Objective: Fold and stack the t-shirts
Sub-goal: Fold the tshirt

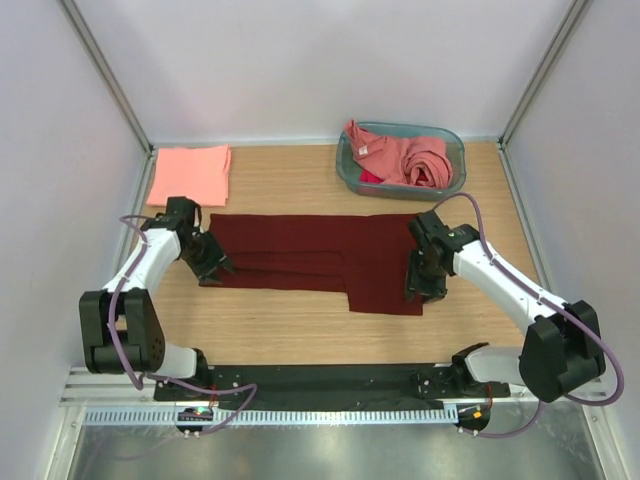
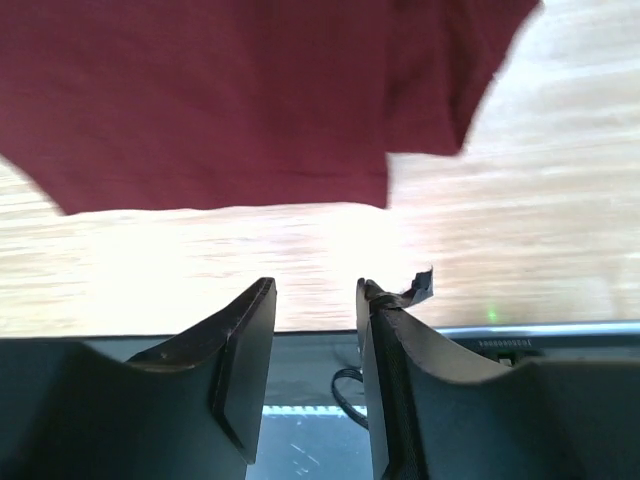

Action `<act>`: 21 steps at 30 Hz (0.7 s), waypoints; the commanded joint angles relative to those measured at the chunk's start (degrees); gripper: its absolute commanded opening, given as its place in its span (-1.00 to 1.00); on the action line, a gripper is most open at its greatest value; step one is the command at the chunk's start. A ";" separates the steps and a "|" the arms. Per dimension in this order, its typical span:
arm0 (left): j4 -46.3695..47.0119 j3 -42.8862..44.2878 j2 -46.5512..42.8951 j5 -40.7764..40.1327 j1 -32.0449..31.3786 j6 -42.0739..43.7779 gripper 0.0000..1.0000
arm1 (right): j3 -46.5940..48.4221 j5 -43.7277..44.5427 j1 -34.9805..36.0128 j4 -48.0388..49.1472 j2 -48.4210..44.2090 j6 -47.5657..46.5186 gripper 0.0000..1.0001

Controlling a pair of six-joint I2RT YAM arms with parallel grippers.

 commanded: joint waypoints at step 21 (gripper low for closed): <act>3.89 -0.85 3.47 9.15 -0.26 8.29 -0.11 | -16.91 5.08 -2.83 17.72 -2.76 15.27 0.13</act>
